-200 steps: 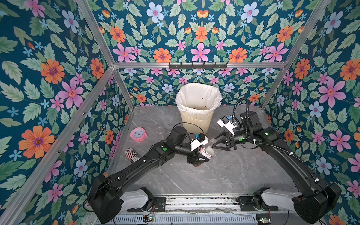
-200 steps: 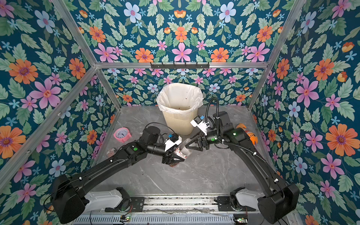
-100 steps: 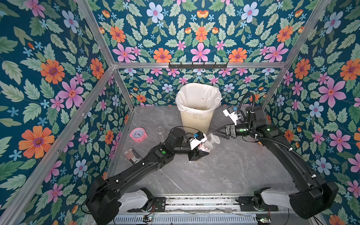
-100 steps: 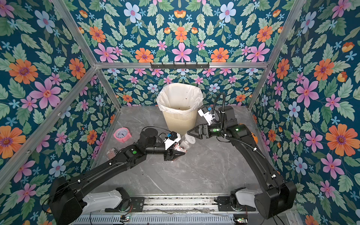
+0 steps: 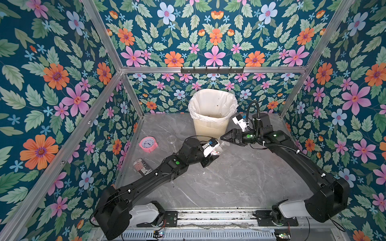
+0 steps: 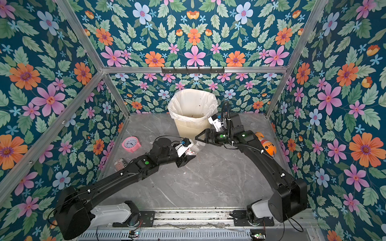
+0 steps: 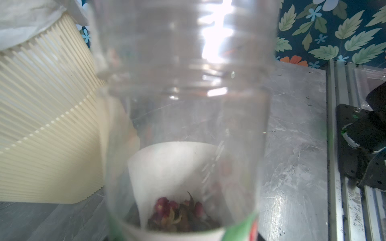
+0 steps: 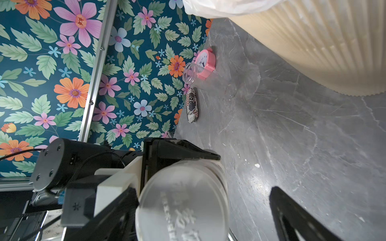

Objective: Empty the moldy dried flower tea in the jars
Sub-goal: Unscrew the lid from the jar.

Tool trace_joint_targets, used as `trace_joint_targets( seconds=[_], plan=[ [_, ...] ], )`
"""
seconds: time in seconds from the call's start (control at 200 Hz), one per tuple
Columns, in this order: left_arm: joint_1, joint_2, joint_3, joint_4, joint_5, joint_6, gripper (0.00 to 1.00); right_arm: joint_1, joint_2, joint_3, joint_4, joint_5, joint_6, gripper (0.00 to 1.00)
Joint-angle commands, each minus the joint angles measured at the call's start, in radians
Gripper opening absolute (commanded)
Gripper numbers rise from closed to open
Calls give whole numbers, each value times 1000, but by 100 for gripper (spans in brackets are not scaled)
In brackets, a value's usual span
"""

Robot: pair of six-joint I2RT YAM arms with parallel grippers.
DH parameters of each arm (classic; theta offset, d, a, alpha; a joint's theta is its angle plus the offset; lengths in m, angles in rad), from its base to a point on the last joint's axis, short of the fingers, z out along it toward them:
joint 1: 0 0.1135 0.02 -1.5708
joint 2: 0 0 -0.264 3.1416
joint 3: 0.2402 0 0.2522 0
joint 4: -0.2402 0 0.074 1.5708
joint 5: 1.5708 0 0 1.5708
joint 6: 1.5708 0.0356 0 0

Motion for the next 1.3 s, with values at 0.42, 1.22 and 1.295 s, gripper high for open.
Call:
trace_joint_targets(
  seconds=[0.42, 1.22, 1.295],
  plan=[
    [-2, 14, 15, -25, -66, 44, 54, 39, 62, 102, -189, 29, -123, 79],
    [-2, -1, 94, -237, 511, 19, 55, 36, -156, -36, -357, -378, -902, 68],
    [-3, 1, 97, -236, 528, 14, 55, 36, -155, -32, -376, -386, -919, 68]
  ],
)
